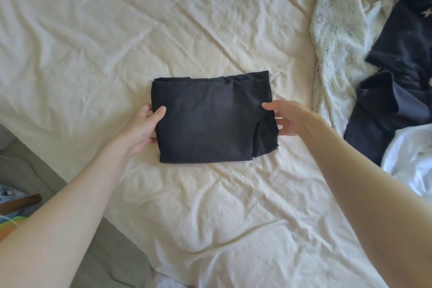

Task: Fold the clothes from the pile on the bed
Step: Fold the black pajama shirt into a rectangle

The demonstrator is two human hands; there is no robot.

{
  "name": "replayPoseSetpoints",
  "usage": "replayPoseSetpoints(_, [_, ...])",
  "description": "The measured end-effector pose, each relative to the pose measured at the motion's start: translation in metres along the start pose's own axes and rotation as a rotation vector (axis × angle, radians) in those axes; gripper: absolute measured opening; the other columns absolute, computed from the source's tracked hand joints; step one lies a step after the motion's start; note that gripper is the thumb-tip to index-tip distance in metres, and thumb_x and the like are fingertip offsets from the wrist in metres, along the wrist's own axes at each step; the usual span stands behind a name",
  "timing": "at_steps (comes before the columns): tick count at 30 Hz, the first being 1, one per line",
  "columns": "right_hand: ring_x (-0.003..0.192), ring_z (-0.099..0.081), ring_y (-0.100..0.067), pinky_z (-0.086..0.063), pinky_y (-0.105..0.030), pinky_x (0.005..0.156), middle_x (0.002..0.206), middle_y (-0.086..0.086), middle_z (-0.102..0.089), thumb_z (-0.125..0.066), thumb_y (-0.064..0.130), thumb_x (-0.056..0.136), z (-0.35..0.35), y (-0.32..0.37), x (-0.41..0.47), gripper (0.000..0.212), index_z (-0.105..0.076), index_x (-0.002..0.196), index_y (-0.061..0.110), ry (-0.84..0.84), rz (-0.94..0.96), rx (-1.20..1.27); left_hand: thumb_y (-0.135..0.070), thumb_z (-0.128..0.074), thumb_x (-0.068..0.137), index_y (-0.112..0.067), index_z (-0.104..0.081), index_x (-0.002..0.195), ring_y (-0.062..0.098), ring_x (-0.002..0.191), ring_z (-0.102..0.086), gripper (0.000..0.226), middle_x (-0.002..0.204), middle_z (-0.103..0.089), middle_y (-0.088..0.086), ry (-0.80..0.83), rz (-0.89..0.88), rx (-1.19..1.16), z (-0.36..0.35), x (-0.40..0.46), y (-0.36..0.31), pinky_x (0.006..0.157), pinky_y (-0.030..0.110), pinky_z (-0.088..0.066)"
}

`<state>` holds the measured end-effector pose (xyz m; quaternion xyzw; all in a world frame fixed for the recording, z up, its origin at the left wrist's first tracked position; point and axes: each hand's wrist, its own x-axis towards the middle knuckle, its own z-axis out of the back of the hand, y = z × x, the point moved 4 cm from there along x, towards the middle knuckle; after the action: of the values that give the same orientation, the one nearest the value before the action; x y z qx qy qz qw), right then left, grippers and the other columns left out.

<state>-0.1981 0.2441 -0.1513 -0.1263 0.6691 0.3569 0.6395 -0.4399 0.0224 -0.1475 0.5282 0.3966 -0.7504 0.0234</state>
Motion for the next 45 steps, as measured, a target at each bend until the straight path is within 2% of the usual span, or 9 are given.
replayPoseSetpoints(6, [0.092,-0.065,-0.018,-0.054,-0.032,0.055,0.105,0.001,-0.066,-0.062,0.016,0.091,0.000,-0.003,-0.033,0.012,-0.064,0.102,0.019,0.034,0.083,-0.013,-0.030,-0.052,0.096,-0.027,-0.051,0.103,0.019,0.092,-0.063,0.008,0.108,-0.061,-0.003,0.052,-0.051,0.029,0.006,-0.025,-0.011,0.067,0.036,-0.053])
replayPoseSetpoints(13, [0.090,-0.065,-0.017,-0.053,-0.027,0.053,0.104,0.002,-0.066,-0.063,0.017,0.090,0.003,-0.056,-0.111,0.011,-0.064,0.101,0.018,0.029,0.079,0.039,-0.032,-0.054,0.095,-0.026,-0.055,0.108,0.018,0.091,-0.065,0.014,0.104,-0.067,-0.005,0.061,-0.085,0.037,0.026,-0.113,0.007,0.064,0.034,-0.053])
replayPoseSetpoints(19, [0.098,-0.063,-0.021,-0.054,-0.034,0.068,0.110,-0.002,-0.063,-0.064,0.020,0.090,0.013,-0.121,-0.200,0.010,-0.065,0.099,0.016,0.084,0.103,0.094,-0.032,-0.058,0.092,-0.024,-0.060,0.096,0.014,0.076,-0.067,0.009,0.093,-0.069,-0.003,-0.035,-0.163,0.074,0.033,-0.214,0.034,0.055,0.027,-0.053])
replayPoseSetpoints(23, [0.097,-0.062,-0.019,-0.052,-0.032,0.068,0.112,-0.001,-0.063,-0.062,0.020,0.091,0.029,-0.160,-0.267,0.020,-0.062,0.111,0.016,0.085,0.170,0.096,-0.032,-0.058,0.092,-0.021,-0.060,0.096,0.016,0.074,-0.067,0.011,0.091,-0.070,-0.002,-0.018,-0.227,0.092,0.018,-0.284,0.047,0.054,0.027,-0.053])
replayPoseSetpoints(26, [0.095,-0.062,-0.020,-0.052,-0.033,0.071,0.108,-0.001,-0.065,-0.063,0.020,0.091,0.052,-0.187,-0.316,0.017,-0.065,0.108,0.017,0.063,0.256,0.116,-0.032,-0.059,0.091,-0.020,-0.060,0.097,0.017,0.076,-0.067,0.013,0.093,-0.070,0.000,0.006,-0.301,0.086,0.001,-0.330,0.054,0.053,0.026,-0.053])
replayPoseSetpoints(29, [0.092,-0.063,-0.021,-0.052,-0.033,0.070,0.104,-0.002,-0.066,-0.065,0.018,0.089,0.080,-0.225,-0.368,0.007,-0.066,0.096,0.017,0.011,0.303,0.164,-0.033,-0.060,0.091,-0.018,-0.060,0.102,0.022,0.081,-0.067,0.018,0.096,-0.070,0.004,0.071,-0.340,0.112,-0.023,-0.376,0.058,0.057,0.029,-0.053])
replayPoseSetpoints(33, [0.095,-0.062,-0.024,-0.053,-0.035,0.075,0.111,-0.005,-0.065,-0.065,0.018,0.089,0.115,-0.281,-0.432,0.025,-0.064,0.114,0.015,-0.069,0.343,0.245,-0.032,-0.059,0.091,-0.019,-0.060,0.104,0.023,0.083,-0.068,0.018,0.097,-0.071,0.006,0.209,-0.391,0.185,-0.062,-0.429,0.056,0.058,0.030,-0.054])
replayPoseSetpoints(38, [0.090,-0.060,-0.025,-0.050,-0.033,0.069,0.105,-0.006,-0.065,-0.061,0.016,0.092,0.148,-0.348,-0.493,0.013,-0.065,0.104,0.015,-0.231,0.413,0.394,-0.031,-0.058,0.092,-0.019,-0.059,0.103,0.022,0.082,-0.067,0.016,0.098,-0.070,0.007,0.381,-0.475,0.296,-0.116,-0.472,0.052,0.057,0.030,-0.054])
replayPoseSetpoints(45, [0.091,-0.059,-0.026,-0.050,-0.035,0.071,0.107,-0.008,-0.063,-0.056,0.016,0.095,0.161,-0.459,-0.543,0.022,-0.060,0.115,0.010,-0.332,0.425,0.593,-0.028,-0.058,0.093,-0.016,-0.059,0.105,0.019,0.075,-0.067,0.018,0.095,-0.069,0.006,0.578,-0.489,0.444,-0.176,-0.522,0.085,0.056,0.030,-0.054])
